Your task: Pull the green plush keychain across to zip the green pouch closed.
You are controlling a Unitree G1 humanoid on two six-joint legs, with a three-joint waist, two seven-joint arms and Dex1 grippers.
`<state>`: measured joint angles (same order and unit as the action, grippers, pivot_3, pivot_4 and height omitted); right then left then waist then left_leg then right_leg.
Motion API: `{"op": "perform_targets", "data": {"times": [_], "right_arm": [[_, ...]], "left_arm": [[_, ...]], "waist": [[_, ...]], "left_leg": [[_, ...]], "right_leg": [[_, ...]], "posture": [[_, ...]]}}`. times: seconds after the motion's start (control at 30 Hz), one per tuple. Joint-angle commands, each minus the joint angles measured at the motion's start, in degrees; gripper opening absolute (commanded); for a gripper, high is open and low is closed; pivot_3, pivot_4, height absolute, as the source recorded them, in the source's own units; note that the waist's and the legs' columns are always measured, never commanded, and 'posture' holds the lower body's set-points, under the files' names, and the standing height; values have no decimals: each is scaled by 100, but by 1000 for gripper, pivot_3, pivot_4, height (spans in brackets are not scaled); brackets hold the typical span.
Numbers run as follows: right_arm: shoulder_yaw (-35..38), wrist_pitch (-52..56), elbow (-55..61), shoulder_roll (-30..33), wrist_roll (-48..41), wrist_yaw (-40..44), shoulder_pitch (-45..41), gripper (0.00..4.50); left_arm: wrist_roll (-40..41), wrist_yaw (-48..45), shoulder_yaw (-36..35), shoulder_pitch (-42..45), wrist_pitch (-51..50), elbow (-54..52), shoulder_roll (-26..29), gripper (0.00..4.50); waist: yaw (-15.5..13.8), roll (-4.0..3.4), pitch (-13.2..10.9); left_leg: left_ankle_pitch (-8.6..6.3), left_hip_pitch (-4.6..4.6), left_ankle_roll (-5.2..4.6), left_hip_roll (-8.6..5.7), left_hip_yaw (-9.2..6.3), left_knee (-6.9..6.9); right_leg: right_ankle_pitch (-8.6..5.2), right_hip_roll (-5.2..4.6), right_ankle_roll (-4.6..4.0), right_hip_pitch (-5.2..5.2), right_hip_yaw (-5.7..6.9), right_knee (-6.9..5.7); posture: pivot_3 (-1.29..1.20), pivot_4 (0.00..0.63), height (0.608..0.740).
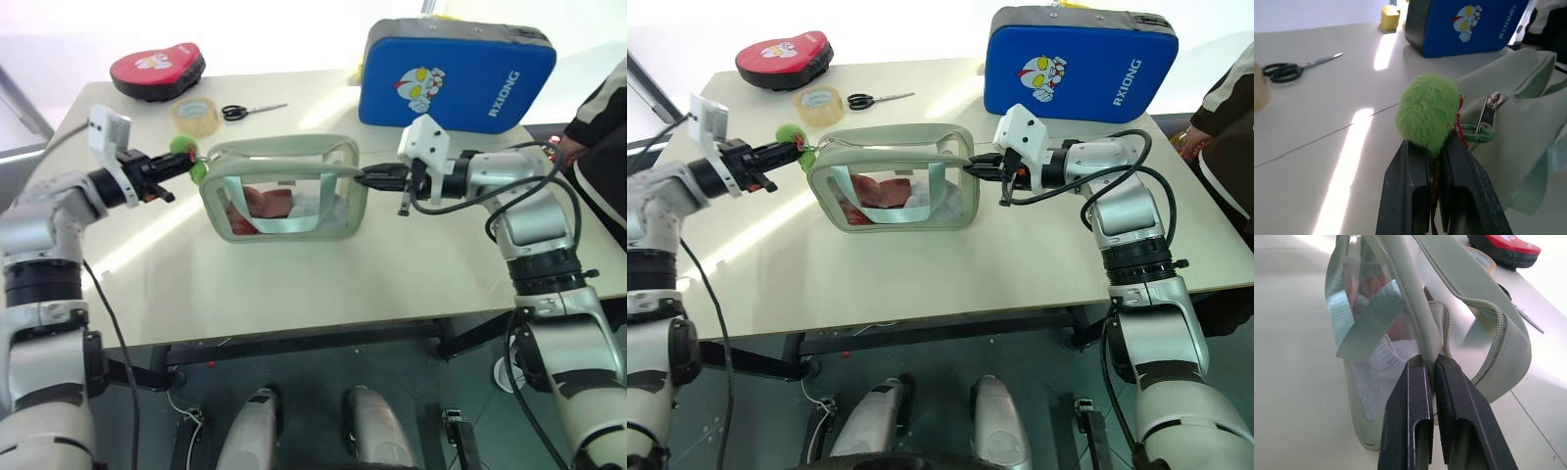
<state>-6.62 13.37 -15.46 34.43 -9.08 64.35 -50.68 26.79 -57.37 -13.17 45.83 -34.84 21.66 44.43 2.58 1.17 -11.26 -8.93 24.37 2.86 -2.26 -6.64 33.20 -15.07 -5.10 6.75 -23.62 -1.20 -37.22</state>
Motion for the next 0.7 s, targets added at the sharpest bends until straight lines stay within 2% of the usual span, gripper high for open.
{"op": "perform_targets", "data": {"times": [0.03,0.3,0.47,0.57,0.7], "right_arm": [[46,-124,127,-25,-16,-29,-155,0],[12,-190,78,-135,22,-53,-197,0],[22,-192,104,-144,43,-70,-171,0],[43,-180,143,-123,47,-75,-146,0],[61,-154,206,-98,42,-92,-95,0]], "left_arm": [[149,61,-78,305,29,-490,5,58],[-666,711,725,1025,912,-524,-787,58],[-998,233,1320,960,1219,-555,-874,58],[-1238,-110,1585,861,1413,-502,-695,1033],[-1279,-197,1512,890,1467,-421,-618,3066]], "waist": [[-3,0,0],[-9,0,0],[7,0,0],[2,0,0],[1,0,0]], "left_leg": [[0,0,0,0,0,0],[1,-1,1,-3,-3,4],[1,0,0,-1,-1,3],[1,0,0,-1,-1,3],[0,0,0,-1,-1,3]], "right_leg": [[0,0,0,0,0,0],[0,-1,1,6,3,1],[1,1,1,2,2,-2],[1,2,1,3,2,0],[1,2,1,3,2,-1]], "posture": [[0,150,740],[0,150,740],[0,150,740],[0,150,740],[0,150,740]]}}
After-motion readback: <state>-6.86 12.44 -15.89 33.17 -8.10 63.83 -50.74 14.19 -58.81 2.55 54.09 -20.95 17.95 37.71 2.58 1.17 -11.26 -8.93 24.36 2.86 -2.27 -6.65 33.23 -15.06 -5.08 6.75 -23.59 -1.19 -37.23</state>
